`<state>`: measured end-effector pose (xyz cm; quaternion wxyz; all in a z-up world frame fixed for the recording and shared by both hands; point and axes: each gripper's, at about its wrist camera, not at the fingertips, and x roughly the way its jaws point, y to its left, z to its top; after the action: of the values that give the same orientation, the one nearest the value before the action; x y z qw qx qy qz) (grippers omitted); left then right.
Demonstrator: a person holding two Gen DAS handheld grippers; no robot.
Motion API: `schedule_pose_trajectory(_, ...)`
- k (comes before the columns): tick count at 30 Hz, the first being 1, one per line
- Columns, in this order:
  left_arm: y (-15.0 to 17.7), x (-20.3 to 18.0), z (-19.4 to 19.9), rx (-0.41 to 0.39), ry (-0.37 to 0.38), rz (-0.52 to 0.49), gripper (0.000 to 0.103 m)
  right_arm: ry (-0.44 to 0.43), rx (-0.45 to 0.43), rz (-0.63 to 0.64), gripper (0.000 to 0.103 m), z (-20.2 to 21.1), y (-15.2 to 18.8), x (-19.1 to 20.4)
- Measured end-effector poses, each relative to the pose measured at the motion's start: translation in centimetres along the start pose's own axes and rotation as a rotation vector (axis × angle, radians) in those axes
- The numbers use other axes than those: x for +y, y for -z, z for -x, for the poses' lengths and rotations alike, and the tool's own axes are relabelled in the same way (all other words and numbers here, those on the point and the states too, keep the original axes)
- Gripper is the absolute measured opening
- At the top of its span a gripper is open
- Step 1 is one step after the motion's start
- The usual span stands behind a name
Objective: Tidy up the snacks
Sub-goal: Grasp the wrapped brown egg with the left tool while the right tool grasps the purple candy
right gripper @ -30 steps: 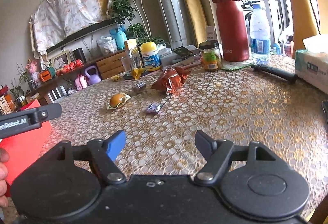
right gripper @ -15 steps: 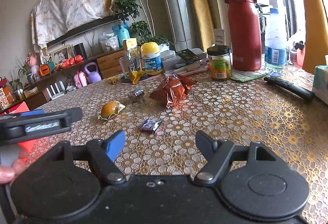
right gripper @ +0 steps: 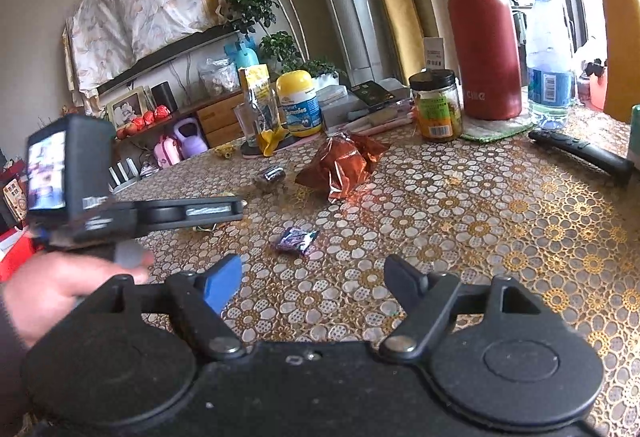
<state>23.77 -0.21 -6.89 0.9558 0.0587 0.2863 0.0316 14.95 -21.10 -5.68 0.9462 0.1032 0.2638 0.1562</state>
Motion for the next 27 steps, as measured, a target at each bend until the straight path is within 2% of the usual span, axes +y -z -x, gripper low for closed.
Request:
schedule_pose_trajectory(5, -0.1, 0.3, -2.4, 0.043, -0.013, -0.024, 0.093, -0.013, 0.009, -0.001, 0.078, -0.6, 0.0, 0.0)
schedule_pose_trajectory(9, 0.0, 1.1, -3.0, 0.065, 0.004, 0.016, 0.093, -0.014, 0.013, -0.003, 0.078, -1.0, -0.1, 0.0)
schedule_pose_trajectory(14, 0.0, 1.3, -2.9, 0.059, 0.053, 0.024, 0.064, -0.021, 0.015, 0.019, 0.078, -2.0, -0.5, 0.5)
schedule_pose_trajectory(20, 0.0, 1.4, -2.2, 0.063, 0.052, 0.045, 0.055, -0.021, 0.029, 0.079, 0.079, -4.0, -1.8, 1.6)
schedule_pose_trajectory(27, 0.3, 2.4, -0.6, 0.078, 0.048, 0.095, 0.053, -0.015, 0.062, 0.135, 0.078, -7.2, -2.7, 2.8)
